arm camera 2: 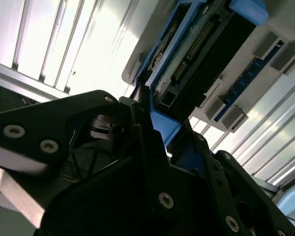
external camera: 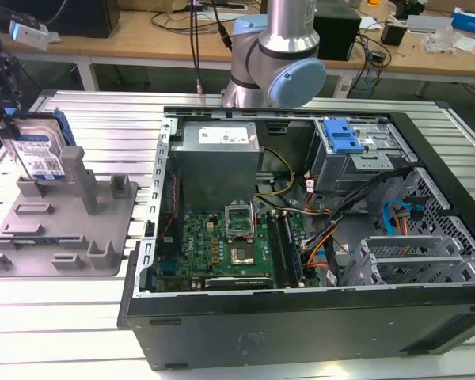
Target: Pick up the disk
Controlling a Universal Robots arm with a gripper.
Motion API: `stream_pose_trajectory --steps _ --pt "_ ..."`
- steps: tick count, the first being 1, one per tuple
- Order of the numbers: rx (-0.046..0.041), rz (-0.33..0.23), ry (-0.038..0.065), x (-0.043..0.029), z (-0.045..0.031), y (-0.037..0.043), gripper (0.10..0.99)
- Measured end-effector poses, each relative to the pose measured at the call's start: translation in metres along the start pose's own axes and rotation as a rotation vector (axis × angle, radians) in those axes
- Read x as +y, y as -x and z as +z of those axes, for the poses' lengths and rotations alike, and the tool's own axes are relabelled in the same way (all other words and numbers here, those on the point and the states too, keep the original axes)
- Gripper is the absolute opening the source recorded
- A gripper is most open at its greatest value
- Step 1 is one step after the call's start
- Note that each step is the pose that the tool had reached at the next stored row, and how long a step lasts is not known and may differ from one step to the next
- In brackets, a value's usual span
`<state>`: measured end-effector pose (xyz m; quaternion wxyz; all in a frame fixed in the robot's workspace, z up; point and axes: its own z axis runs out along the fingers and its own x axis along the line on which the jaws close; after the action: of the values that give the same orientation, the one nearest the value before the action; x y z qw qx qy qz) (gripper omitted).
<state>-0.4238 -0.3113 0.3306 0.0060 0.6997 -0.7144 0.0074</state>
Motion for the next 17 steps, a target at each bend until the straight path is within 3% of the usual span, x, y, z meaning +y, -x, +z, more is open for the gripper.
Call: stream_pose_trajectory --steps 2,4,11,17 --pt "0.0 0.0 0.0 0.0 -0.0099 -0.0002 0.365" --pt "0.0 0.0 0.0 -0.0001 -0.0297 -0.0006 0.365" --pt "-0.0004 0.0 0.0 -0.0002 -0.0649 -0.0012 0.365" --pt "-0.0011 0.0 0.0 -0.0007 -0.1004 -0.0019 0.365"
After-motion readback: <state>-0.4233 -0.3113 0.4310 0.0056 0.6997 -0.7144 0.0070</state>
